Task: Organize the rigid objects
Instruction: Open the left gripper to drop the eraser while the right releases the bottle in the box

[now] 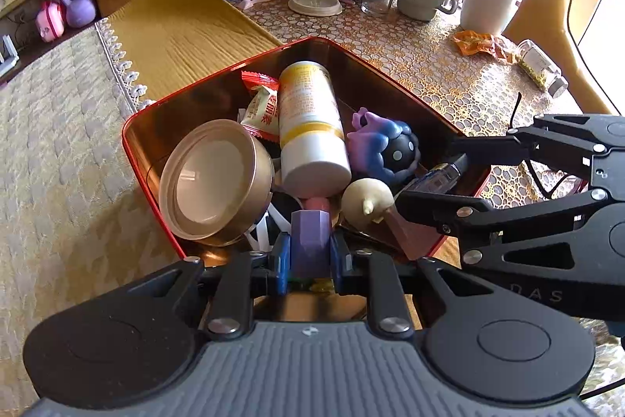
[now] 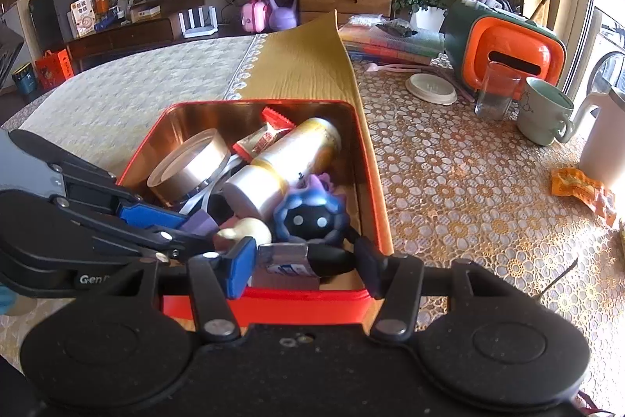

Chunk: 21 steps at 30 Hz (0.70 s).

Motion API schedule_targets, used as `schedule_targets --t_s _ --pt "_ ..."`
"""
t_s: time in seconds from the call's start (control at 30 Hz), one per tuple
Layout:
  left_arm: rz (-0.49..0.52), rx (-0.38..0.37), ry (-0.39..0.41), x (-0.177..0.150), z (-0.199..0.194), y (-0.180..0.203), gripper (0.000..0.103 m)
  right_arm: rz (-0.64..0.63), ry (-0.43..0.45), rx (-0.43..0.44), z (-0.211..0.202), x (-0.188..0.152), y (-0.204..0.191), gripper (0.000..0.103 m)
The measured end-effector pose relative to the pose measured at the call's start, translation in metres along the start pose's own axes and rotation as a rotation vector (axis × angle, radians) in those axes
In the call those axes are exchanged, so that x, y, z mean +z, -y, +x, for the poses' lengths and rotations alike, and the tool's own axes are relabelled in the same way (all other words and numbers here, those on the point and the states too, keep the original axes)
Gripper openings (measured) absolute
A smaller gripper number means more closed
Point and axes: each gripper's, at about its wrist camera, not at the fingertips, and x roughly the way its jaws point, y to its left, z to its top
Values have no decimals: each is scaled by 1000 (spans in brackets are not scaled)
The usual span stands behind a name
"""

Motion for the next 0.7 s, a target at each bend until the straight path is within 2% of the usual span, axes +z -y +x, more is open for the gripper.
schedule_targets --t_s 0.2,0.43,0.57,0.7 --pt "-11 -1 7 -4 -7 -2 21 12 5 0 -8 2 -2 64" --pt "-14 -16 52 -12 -29 -1 21 -3 32 2 -29 6 -11 67" --pt "-27 -22 84 -17 -46 -4 26 -10 56 3 -43 9 -16 69" --pt "-33 -27 111 -23 -62 -7 27 -11 69 14 -56 9 -22 73"
